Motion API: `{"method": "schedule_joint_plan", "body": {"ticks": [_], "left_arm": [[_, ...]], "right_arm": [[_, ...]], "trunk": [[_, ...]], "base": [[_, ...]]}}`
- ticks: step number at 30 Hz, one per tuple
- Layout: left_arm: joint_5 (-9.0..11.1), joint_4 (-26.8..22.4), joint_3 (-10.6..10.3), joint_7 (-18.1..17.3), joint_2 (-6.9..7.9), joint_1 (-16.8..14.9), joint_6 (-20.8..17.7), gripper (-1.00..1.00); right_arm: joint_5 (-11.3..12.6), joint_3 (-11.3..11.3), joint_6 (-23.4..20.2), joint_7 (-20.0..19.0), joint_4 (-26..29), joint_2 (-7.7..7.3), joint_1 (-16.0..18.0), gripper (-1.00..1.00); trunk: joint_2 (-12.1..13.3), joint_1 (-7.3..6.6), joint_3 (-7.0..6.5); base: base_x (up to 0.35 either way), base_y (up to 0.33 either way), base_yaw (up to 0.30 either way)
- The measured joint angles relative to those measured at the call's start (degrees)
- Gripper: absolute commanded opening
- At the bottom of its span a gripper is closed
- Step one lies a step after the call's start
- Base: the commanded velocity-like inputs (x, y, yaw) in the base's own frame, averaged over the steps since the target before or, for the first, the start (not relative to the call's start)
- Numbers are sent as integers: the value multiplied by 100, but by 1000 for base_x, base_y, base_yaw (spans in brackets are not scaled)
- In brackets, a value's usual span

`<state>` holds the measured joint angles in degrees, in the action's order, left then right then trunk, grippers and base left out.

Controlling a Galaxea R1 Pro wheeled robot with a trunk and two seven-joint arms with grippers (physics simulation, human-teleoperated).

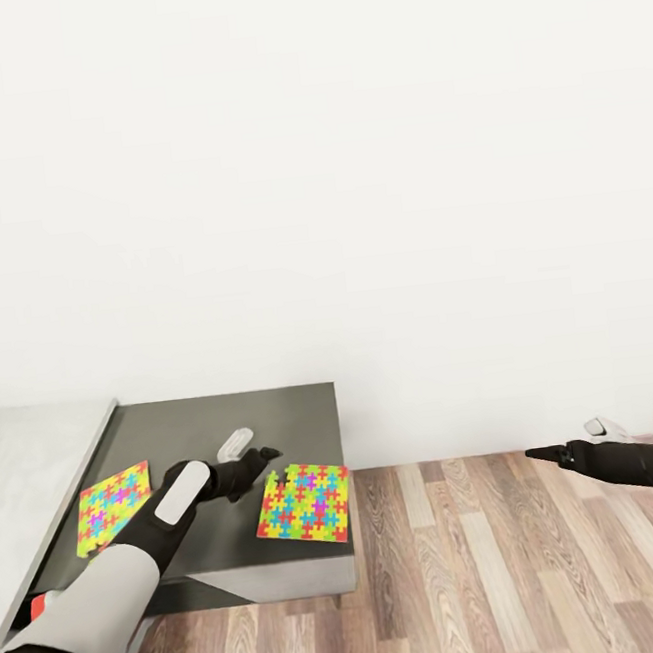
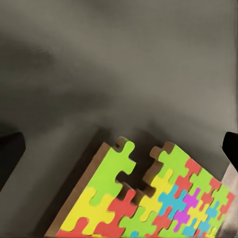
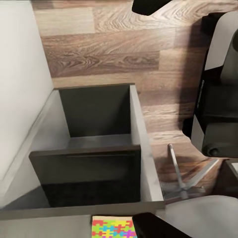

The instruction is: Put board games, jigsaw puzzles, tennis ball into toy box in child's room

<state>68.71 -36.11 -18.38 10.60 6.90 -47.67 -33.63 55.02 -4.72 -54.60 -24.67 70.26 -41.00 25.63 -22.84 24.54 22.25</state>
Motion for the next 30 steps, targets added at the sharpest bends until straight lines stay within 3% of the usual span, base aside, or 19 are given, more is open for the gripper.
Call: {"method": "schedule_joint_plan", "body": {"ticks": [11, 19, 30], "left_arm": [[78, 32, 45, -65, 12, 0, -26, 100], [281, 42, 73, -101, 59, 12, -41, 100], [320, 7, 83, -103, 71, 38, -24, 100]], "right_arm": [[-2, -4, 2, 1, 3, 0, 0, 100], [-1, -6, 2, 5, 0, 0, 1, 100], [-1, -12, 2, 8, -1, 2, 2, 100]], "trunk": [[0, 2, 0], [1, 7, 1], [1, 9, 1]], "base": [[0, 0, -54], [0, 0, -6], [0, 0, 0]]}}
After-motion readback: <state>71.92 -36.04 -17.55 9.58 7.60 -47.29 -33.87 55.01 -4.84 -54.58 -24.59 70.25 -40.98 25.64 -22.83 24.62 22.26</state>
